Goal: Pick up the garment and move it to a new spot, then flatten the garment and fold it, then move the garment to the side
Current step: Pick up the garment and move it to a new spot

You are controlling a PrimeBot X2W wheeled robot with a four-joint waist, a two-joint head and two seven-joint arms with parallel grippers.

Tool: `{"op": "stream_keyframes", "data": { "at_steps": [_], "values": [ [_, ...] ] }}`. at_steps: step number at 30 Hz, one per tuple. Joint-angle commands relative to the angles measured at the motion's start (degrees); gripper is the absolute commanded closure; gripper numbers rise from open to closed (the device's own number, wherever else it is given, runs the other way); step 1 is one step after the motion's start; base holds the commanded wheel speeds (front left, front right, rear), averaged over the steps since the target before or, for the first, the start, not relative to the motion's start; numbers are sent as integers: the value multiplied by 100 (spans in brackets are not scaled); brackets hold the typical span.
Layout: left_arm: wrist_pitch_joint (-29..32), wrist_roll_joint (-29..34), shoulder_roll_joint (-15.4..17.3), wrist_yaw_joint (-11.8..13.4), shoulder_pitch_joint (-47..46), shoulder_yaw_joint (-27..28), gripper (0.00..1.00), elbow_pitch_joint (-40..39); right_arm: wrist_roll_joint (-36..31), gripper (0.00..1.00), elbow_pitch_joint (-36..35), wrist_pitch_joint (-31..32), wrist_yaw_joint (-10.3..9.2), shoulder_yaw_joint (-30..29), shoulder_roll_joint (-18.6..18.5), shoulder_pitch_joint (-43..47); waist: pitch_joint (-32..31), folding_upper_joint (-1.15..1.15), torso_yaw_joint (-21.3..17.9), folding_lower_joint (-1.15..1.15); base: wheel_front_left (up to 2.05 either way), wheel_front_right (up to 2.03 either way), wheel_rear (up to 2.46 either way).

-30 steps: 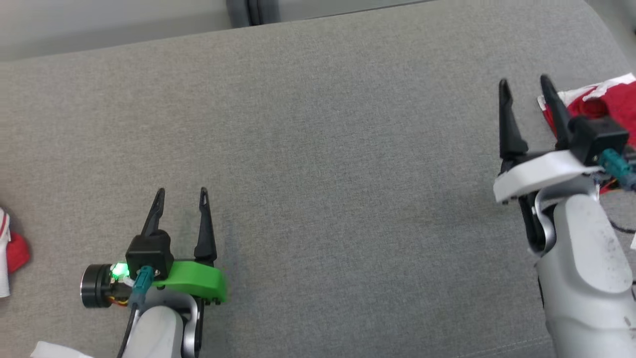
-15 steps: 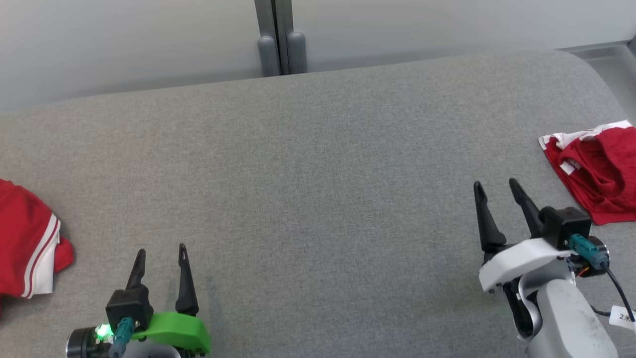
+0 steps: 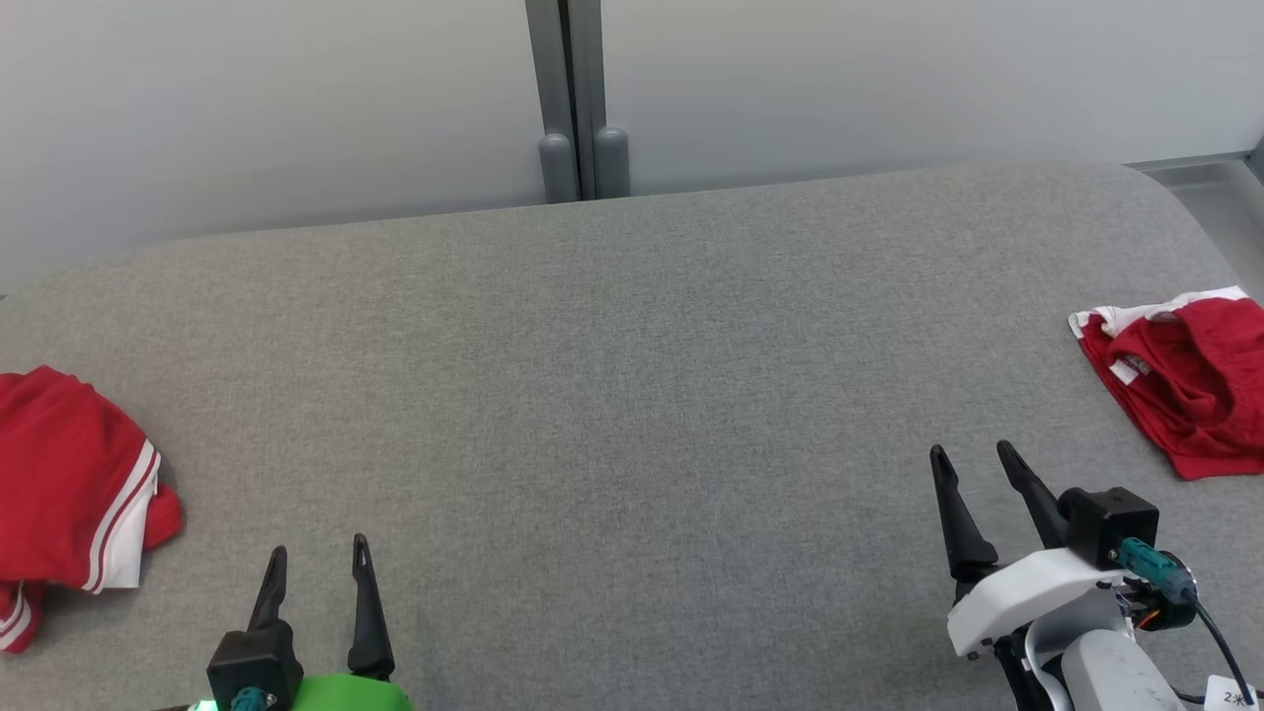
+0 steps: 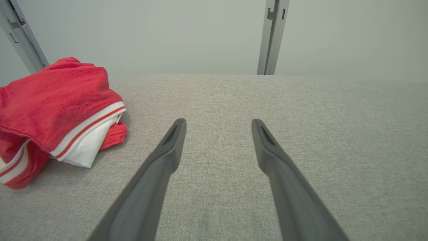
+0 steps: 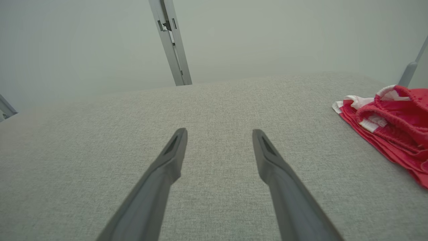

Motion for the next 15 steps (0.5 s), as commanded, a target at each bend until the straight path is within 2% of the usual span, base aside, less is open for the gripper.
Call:
{"op": "stream_keyframes", "data": {
  "at_steps": [1, 7, 15],
  "values": [
    [-1, -23, 23, 34, 54, -5, 0, -7, 35, 0, 7, -9, -9, 25, -24, 57, 0, 0, 19, 0, 0, 0, 0],
    [-1, -74, 23, 49, -90, -49, 0, 86, 64, 0, 13, -9, -9, 140, -23, 39, 45, 0, 286, 0, 0, 0, 0],
    [-1, -255, 25, 80, -160, -38, 0, 237, 210, 0, 49, -9, -9, 316, -24, 2, 160, 0, 1170, 0, 0, 0, 0]
  ]
}}
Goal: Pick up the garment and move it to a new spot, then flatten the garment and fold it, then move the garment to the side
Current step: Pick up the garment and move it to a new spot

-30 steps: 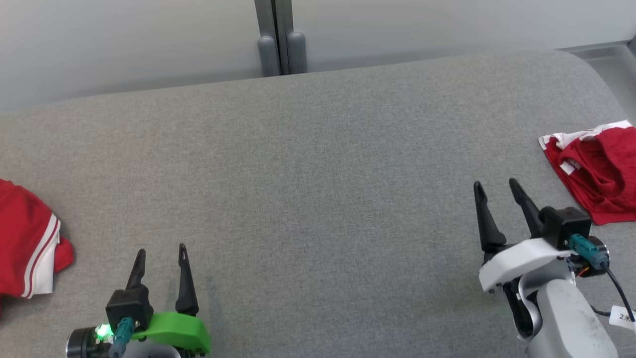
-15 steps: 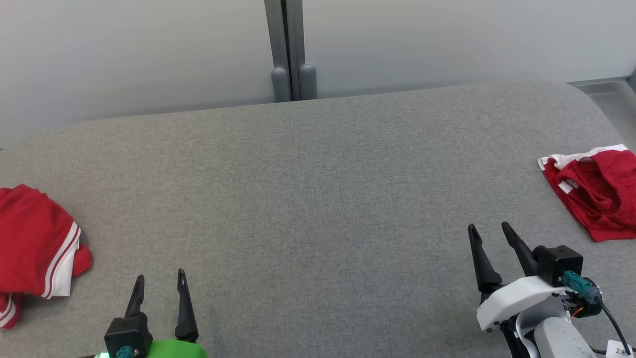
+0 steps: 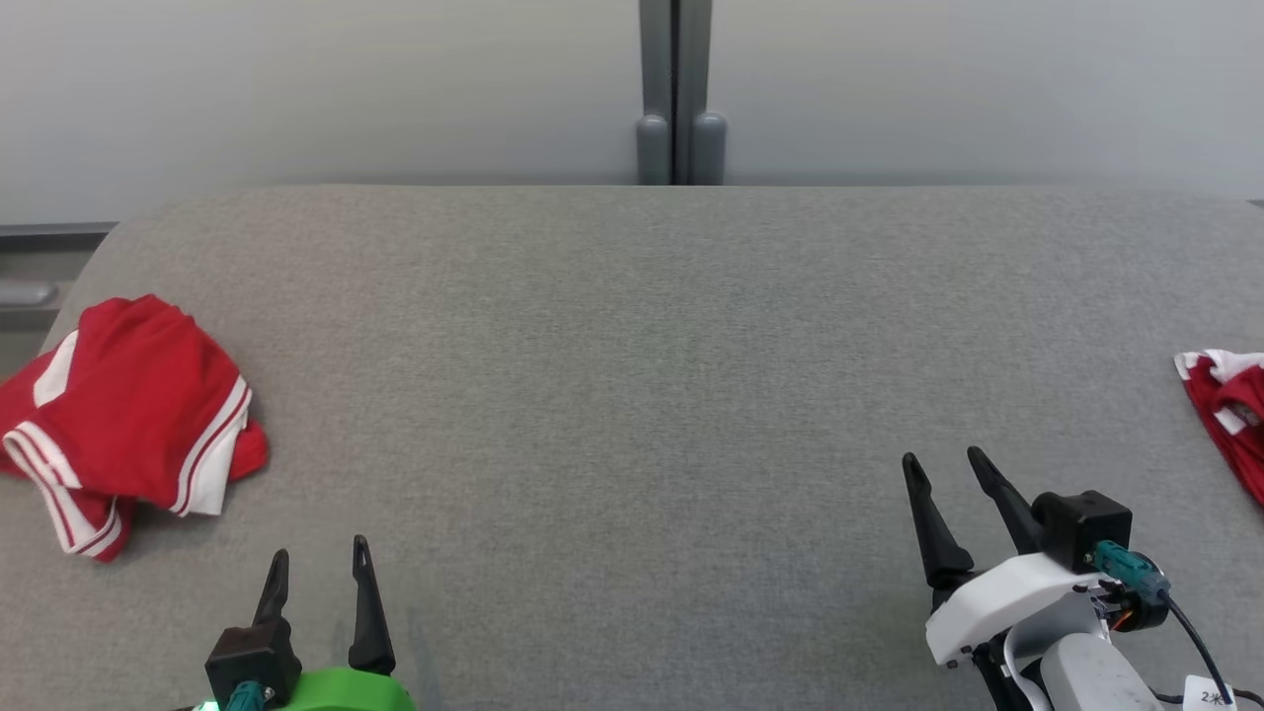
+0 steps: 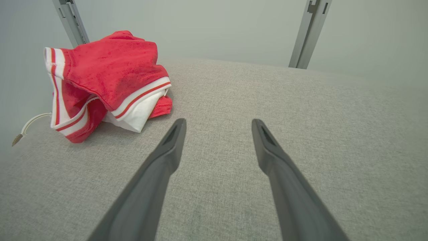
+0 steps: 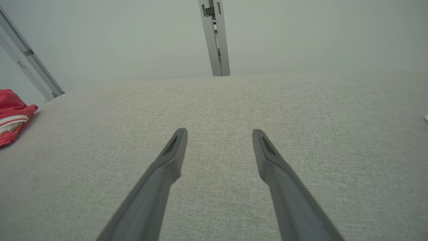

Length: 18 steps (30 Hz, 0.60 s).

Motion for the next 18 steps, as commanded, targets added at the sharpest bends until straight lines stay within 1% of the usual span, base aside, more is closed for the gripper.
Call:
{"op": "stream_keyframes", "data": {
  "at_steps": [1, 9, 15, 18],
  "values": [
    [0, -68, 26, 49, -32, 40, 0, 43, 64, 0, 36, -11, -9, 48, -24, -2, 87, 0, 577, 0, 0, 0, 0],
    [-1, -118, 23, 86, 156, 231, 0, 159, 165, 0, 112, -10, -9, 237, -24, -31, 100, 0, 1508, 0, 0, 0, 0],
    [0, -125, 23, 86, 257, 414, 0, 182, 258, 0, 179, -10, -9, 327, -29, -53, 111, 0, 2000, 0, 0, 0, 0],
    [-1, -149, 24, 95, 284, 466, 0, 190, 260, 0, 205, -10, -9, 362, -25, -63, 107, 0, 2166, 0, 0, 0, 0]
  ]
}}
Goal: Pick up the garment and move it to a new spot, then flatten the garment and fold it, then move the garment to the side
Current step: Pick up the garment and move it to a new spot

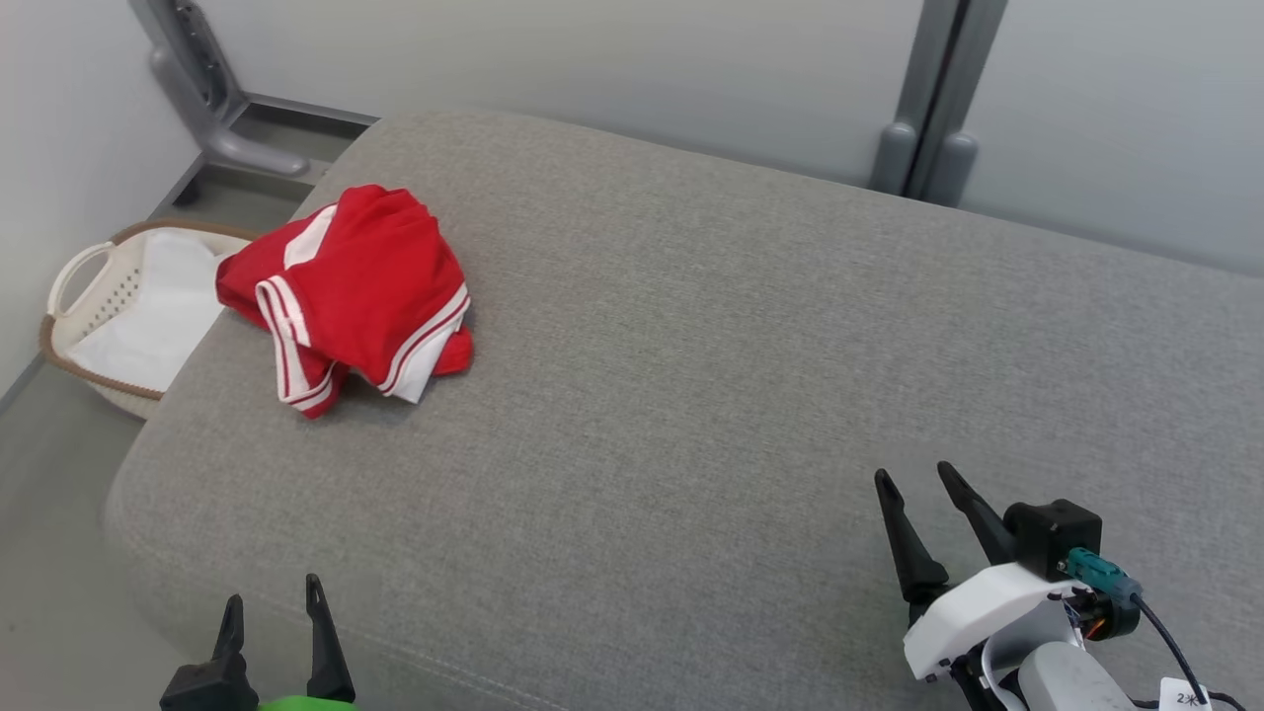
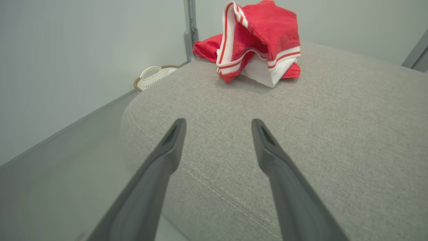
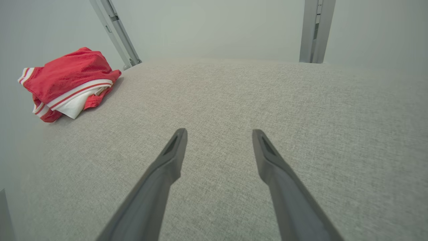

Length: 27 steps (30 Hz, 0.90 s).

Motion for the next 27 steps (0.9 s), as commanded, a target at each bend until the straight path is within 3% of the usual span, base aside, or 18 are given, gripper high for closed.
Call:
{"op": "stream_keyframes", "data": {
  "at_steps": [1, 13, 27],
  "values": [
    [-1, -45, 21, 60, 93, 47, 0, 7, 21, 0, 30, -9, -9, 32, -27, -40, 18, 0, 423, 0, 0, 0, 0],
    [-1, -243, 20, -31, -161, 19, 0, 125, -207, 0, 77, -9, -9, 127, -30, -151, 210, 0, 321, 0, 0, 0, 0],
    [-1, -266, 77, -755, -2269, 552, 0, 994, -967, 0, -149, -9, -9, 23, -103, -666, 1304, 0, -146, 0, 0, 0, 0]
  ]
}}
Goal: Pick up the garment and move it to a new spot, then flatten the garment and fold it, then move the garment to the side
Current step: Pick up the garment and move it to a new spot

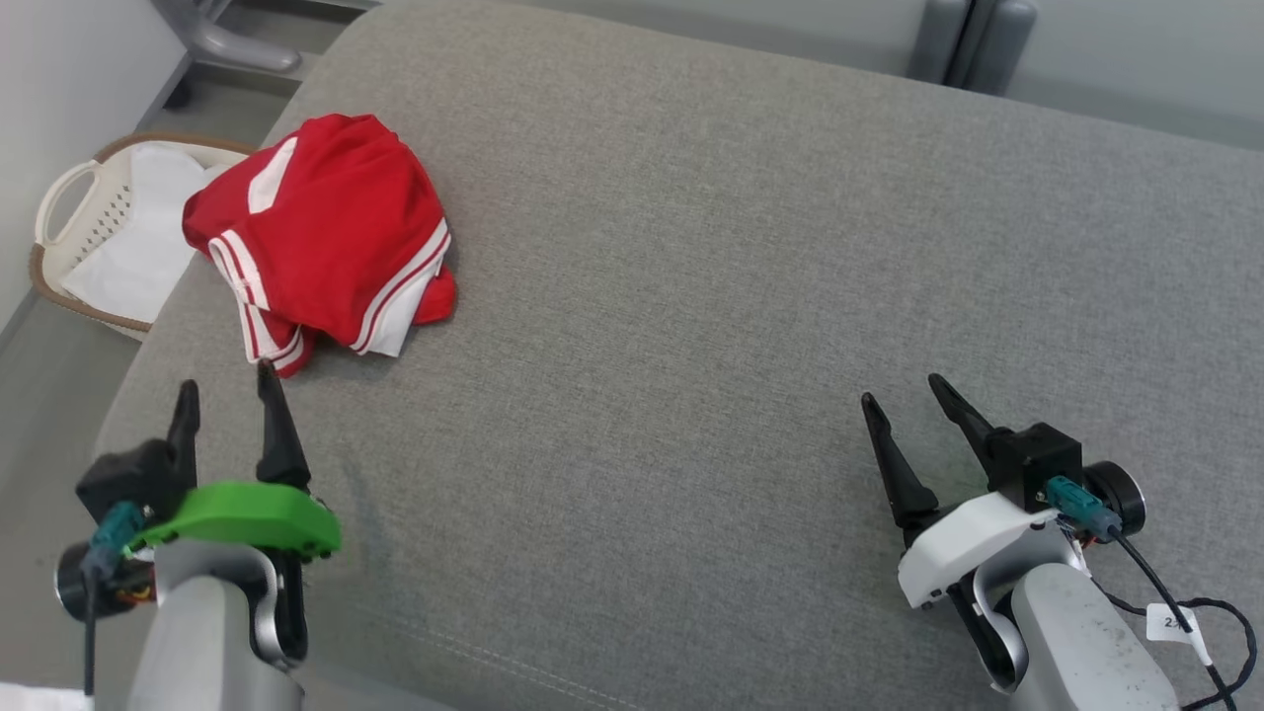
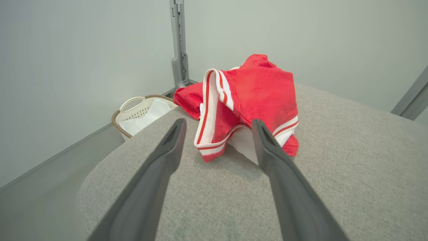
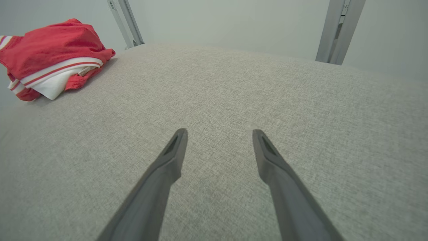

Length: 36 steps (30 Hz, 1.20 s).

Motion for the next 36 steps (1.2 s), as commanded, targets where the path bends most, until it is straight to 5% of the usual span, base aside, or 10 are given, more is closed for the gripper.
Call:
{"op": "stream_keyframes", "data": {
  "at_steps": [1, 9, 17, 18, 19, 24, 36],
  "values": [
    [-1, 76, 103, -82, -354, 101, 0, 104, -55, 0, -50, -9, -9, 21, -56, -82, 409, 0, -253, 0, 0, 0, 0],
    [-1, 54, 432, -290, -1555, 437, 0, 1063, -86, 0, -188, -9, -9, 200, -154, -365, 842, 0, -600, 0, 0, 0, 0],
    [-1, -83, 703, -217, -2293, 662, 0, 2650, -89, 0, -257, -9, -9, 236, -182, -513, 1008, 0, -950, 0, 0, 0, 0],
    [-1, -45, 741, -224, -2341, 630, 12, 2791, -79, 0, -261, -9, -9, 225, -172, -509, 1002, 0, -987, 0, 0, 0, 0],
    [-2, -15, 767, -245, -2404, 605, 99, 2866, -59, 0, -262, -9, -9, 208, -159, -498, 983, 0, -1031, 0, 0, 0, 0],
    [-2, 91, 852, -271, -2333, 620, 100, 2702, -20, 0, -249, -9, -9, 166, -98, -369, 780, 0, -1159, 0, 0, 0, 0],
    [-1, 473, 694, -365, -2191, 370, 100, 855, 109, 0, -184, -9, -9, 47, 34, -32, -31, 0, -1553, 0, 0, 0, 0]
  ]
}}
